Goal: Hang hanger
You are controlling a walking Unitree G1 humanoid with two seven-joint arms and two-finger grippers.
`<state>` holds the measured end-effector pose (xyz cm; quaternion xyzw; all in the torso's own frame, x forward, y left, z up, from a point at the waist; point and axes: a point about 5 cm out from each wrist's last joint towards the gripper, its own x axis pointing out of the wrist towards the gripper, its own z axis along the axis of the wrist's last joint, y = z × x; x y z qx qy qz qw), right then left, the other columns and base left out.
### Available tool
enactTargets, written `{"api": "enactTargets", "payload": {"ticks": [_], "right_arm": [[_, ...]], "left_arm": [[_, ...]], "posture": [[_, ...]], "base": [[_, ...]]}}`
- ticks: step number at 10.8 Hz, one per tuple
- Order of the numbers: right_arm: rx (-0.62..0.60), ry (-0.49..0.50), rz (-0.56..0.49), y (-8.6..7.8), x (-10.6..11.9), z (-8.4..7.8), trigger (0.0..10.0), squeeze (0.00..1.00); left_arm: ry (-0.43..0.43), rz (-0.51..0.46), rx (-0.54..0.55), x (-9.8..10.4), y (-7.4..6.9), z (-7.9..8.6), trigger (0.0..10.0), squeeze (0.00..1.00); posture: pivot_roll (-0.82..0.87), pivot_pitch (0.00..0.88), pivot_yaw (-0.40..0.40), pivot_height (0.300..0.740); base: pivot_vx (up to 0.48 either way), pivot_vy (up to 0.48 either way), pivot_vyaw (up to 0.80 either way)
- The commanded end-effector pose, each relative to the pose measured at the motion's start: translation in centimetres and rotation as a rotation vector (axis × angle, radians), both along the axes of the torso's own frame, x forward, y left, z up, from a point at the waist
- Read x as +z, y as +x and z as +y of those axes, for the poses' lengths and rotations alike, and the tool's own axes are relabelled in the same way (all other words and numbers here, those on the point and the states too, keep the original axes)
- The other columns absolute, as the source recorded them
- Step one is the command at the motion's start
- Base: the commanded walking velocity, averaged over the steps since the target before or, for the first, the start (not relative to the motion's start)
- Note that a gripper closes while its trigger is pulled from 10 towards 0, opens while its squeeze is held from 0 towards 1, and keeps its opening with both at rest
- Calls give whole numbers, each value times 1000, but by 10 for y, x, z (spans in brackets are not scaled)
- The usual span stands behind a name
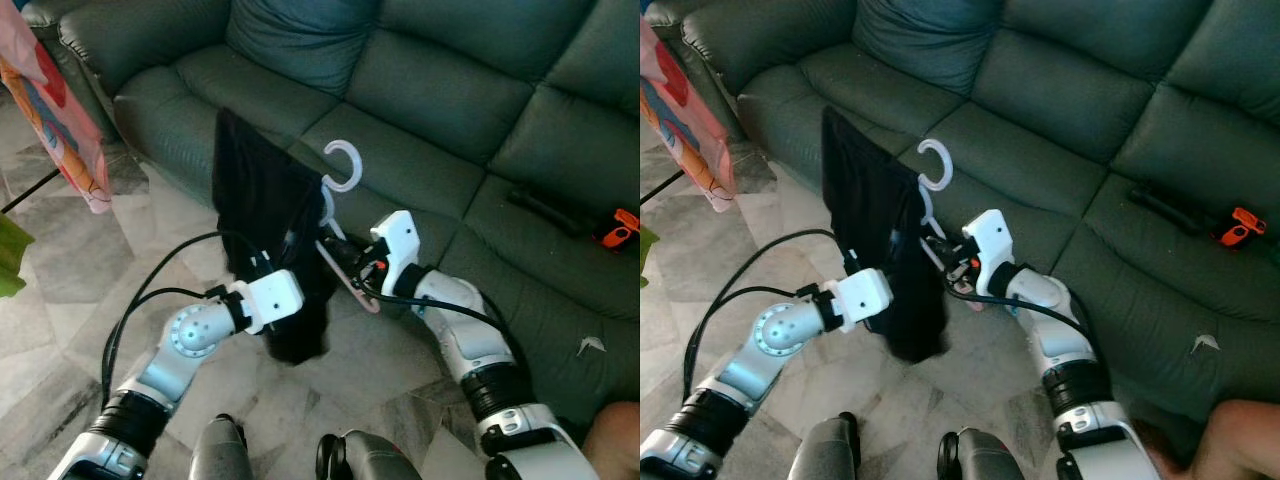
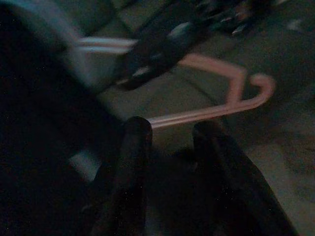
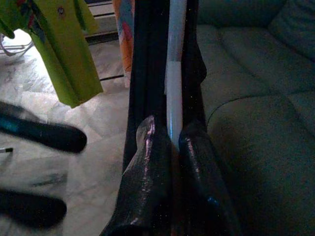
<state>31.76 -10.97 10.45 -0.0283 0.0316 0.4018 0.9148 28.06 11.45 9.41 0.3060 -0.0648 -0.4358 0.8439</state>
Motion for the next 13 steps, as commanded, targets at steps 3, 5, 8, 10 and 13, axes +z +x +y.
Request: {"api": "enactTargets", "payload": {"ticks": [3,5,8,10,13], "right_arm": [[30,-169,-11,-10,-16,-35,10000,0],[104,-315,48,-25,-39,-59,10000,0],[268,-355,35,-33,-40,-59,10000,0],[347,-350,14,-36,-37,-55,10000,0],[498,-372,13,-42,-35,-46,10000,0]], "left_arm": [[26,-191,221,12,11,50,10000,1000],[87,-274,287,14,7,77,10000,1000],[192,-138,161,-14,-8,81,10000,1000],[258,-63,71,-27,-17,81,10000,0],[300,-76,48,-24,-8,82,10000,0]], "posture": [[27,157,-87,740],[26,160,-88,740],[19,159,-86,740],[21,158,-89,740],[21,158,-88,740]], "base": [[0,0,0],[0,0,0],[0,0,0],[0,0,0],[0,0,0]]}}
